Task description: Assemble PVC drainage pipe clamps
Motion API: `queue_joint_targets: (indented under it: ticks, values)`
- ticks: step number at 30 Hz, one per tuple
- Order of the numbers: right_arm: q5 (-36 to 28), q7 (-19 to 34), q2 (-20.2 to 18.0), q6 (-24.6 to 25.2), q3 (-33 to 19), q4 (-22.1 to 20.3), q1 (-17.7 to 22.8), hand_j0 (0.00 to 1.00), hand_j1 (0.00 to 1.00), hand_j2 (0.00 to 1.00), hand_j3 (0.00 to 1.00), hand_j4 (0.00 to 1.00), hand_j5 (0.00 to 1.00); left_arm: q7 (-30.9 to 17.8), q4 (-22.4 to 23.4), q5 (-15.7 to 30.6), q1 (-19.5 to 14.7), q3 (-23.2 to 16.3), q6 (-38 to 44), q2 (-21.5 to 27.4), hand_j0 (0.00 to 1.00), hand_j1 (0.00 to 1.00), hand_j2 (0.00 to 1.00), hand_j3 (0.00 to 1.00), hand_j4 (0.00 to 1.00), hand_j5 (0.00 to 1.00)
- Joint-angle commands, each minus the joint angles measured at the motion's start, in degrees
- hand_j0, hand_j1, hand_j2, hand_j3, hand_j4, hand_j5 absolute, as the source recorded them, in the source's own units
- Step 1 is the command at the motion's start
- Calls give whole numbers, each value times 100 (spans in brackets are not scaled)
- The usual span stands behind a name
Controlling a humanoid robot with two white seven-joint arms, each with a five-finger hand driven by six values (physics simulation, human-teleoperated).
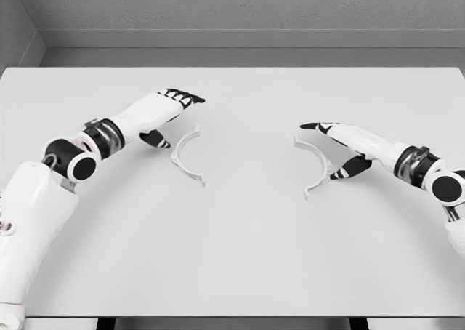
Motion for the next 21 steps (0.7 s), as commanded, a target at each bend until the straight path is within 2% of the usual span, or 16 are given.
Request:
queue_joint_targets:
  ticks: [1,21]
  values:
    - [-4,-2,15,3,8,3,0,100,100,100,100,100,100,-21,22,-102,0,-3,9,-124,100,100,100,100,100,100]
    - [-13,7,15,56,17,-67,-62,100,100,100,100,100,100,-21,110,-137,-26,-12,141,-177,100,100,100,100,100,100]
